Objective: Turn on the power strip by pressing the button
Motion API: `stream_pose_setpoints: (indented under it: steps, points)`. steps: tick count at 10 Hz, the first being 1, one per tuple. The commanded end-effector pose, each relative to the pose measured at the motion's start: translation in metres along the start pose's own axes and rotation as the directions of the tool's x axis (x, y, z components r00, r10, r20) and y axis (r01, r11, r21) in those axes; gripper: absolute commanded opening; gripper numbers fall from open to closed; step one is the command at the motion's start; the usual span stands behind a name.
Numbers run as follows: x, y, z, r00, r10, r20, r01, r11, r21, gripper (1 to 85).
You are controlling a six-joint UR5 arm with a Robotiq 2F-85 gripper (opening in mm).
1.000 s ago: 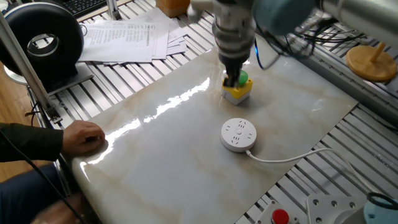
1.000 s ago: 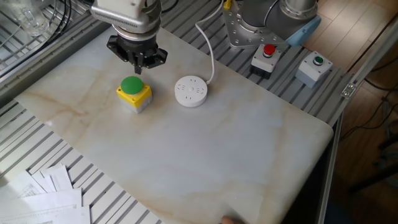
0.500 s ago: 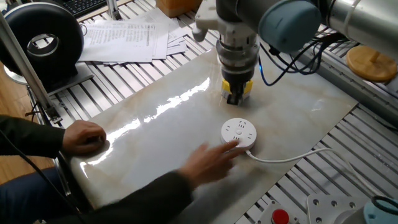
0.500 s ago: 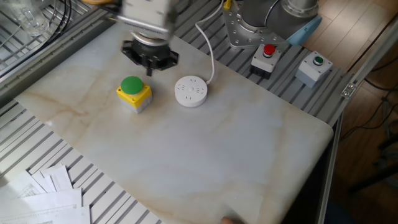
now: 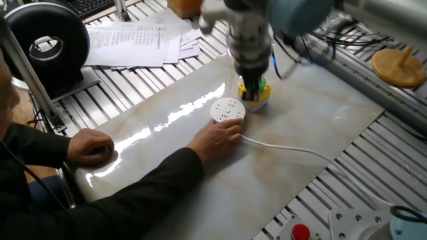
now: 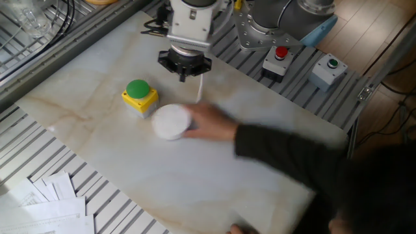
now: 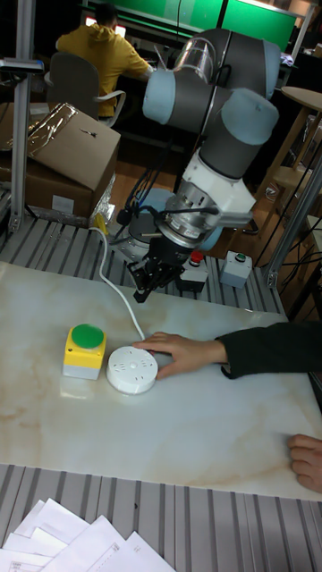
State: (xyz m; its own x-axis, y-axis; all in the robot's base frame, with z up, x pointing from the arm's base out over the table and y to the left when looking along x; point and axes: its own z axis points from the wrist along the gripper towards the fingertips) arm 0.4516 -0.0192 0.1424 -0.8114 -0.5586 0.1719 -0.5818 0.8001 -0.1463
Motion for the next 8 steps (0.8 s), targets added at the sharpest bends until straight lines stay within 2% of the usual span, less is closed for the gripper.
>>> stream_pose_setpoints:
  steps: [1,2,3,5,8]
  points:
    - [-0.016,-0.038,-0.049,0.998,-0.056,-0.028,0.056,0.998,0.017,1.0]
    - [-0.023,-0.047,-0.059,0.998,-0.057,-0.026,0.058,0.998,0.022,1.0]
    - [-0.031,-0.055,-0.058,0.998,-0.063,-0.009,0.063,0.998,0.028,1.0]
    - [-0.047,-0.049,-0.046,0.999,-0.042,0.022,0.042,0.999,0.001,1.0]
    - [-0.052,-0.040,-0.025,0.999,-0.054,-0.005,0.054,0.999,0.005,1.0]
